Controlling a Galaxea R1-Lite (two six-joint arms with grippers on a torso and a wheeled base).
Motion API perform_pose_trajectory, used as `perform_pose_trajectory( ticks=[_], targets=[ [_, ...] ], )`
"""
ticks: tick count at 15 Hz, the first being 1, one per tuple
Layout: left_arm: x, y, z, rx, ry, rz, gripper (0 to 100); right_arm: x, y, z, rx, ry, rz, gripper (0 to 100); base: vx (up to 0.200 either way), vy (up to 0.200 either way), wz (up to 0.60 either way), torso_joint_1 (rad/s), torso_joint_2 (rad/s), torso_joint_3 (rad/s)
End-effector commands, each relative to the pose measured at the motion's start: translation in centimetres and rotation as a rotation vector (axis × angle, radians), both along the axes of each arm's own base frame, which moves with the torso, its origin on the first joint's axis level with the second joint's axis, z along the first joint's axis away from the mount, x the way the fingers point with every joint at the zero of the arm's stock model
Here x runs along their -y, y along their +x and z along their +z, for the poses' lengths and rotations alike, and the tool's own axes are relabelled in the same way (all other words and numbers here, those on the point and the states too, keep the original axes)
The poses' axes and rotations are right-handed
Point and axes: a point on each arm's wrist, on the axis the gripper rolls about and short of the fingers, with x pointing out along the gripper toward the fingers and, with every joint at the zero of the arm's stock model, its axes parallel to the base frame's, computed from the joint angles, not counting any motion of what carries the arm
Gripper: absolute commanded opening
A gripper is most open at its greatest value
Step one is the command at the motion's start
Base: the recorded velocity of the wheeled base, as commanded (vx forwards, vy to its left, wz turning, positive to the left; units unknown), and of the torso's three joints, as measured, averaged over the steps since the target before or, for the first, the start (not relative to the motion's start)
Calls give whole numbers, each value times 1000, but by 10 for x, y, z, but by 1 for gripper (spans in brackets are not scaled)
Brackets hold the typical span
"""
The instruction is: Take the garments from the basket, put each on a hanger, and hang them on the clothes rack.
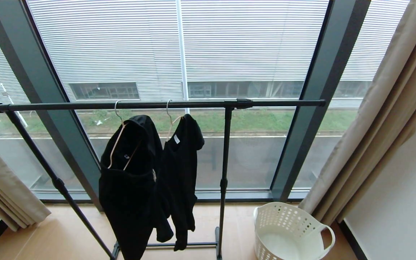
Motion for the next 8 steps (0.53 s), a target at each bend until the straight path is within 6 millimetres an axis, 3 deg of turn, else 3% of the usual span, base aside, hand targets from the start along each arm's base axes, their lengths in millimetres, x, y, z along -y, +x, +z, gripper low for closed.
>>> perform_pose_trajectory(
  ticks=[1,3,8],
  targets=[
    [0,0,0,-3,-1,29,100,0,-2,0,19,0,-23,100,0,0,0,0,0,0],
    [2,-9,-2,114,-3,191,100,0,-4,-1,57,3,-98,100,0,0,0,0,0,0],
    [0,-11,-2,136,-23,69,100,-3,-4,0,40,9,16,100,0,0,0,0,0,0]
  ],
)
